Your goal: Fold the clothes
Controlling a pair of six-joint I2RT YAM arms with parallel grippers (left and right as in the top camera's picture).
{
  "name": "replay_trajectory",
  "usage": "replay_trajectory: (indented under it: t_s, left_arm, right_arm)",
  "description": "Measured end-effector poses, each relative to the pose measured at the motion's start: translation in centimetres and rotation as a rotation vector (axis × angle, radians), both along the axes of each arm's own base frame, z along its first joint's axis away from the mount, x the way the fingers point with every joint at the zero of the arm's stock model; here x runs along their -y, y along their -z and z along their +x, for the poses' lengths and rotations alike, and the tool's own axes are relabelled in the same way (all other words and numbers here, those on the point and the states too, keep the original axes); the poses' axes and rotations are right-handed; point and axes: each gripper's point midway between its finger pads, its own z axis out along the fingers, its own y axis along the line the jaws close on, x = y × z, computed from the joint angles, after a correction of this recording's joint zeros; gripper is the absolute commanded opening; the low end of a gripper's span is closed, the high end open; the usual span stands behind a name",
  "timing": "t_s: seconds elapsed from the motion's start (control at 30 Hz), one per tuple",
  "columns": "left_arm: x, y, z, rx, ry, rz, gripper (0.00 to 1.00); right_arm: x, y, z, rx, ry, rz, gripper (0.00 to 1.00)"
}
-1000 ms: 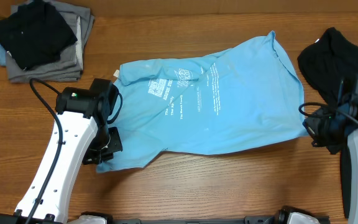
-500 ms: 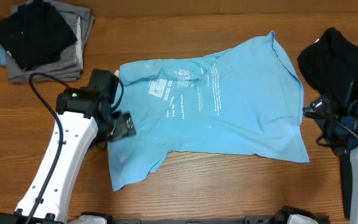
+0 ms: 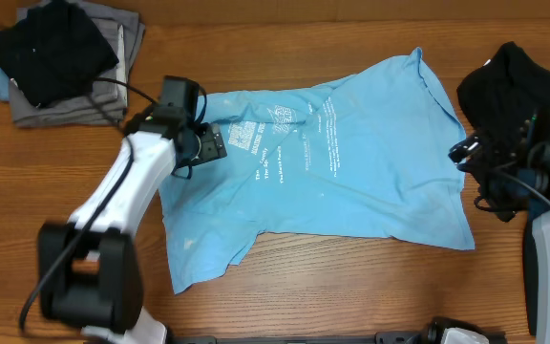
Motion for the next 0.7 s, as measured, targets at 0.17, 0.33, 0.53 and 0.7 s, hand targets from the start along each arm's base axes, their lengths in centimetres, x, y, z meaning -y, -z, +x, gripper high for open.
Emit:
replay_trajectory:
  t_s: [0.17, 0.33, 0.53, 0.7]
  left_arm:
    - [0.6, 2.9, 2.9, -0.019, 0.031, 0.013, 0.83]
    - [1.5, 1.0, 6.9, 0.086, 0.057, 0.006, 0.82]
    - [2.0, 0.3, 8.5, 0.127, 0.073, 0.005, 0.80]
    - [2.2, 2.6, 8.1, 0.079, 0.103, 0.020, 0.78]
  right_arm:
    - [-1.1, 1.7, 0.5, -0.064, -0.050, 0.014, 1.00]
    - [-2.1, 3.8, 0.8, -0.130, -0.094, 0.024, 1.00]
    - [-2.7, 5.9, 1.0, -0.201, -0.119, 0.036, 1.00]
    - [-2.8, 6.4, 1.3, -0.209, -0.122, 0.038, 1.00]
